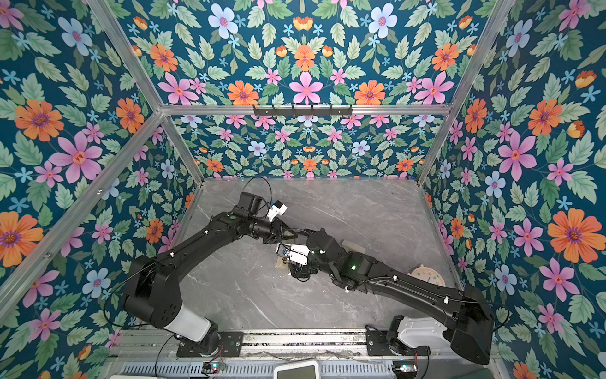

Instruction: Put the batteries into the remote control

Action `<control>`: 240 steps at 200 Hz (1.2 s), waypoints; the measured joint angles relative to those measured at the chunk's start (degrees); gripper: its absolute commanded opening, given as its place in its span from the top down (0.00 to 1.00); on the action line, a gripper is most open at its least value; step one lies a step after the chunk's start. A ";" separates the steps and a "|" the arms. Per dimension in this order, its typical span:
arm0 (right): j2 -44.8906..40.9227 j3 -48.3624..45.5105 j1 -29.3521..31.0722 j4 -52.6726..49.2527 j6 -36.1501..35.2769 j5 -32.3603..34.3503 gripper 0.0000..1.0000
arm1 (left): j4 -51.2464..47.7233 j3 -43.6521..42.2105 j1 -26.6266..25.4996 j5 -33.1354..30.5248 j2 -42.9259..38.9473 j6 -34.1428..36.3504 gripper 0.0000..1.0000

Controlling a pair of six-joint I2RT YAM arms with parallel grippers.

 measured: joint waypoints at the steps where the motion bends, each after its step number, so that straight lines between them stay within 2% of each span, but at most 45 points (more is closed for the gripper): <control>1: 0.00 0.00 -0.02 0.00 0.00 0.00 0.01 | 0.07 -0.02 0.02 0.00 -0.04 -0.09 1.00; 112: -0.09 -0.09 -0.09 0.20 0.00 1.53 0.01 | 4.35 -0.61 0.94 0.39 -0.68 -5.44 1.00; 240: 0.85 1.38 -0.11 0.13 0.68 0.87 0.01 | 8.17 -3.17 0.94 0.72 -0.98 -7.28 1.00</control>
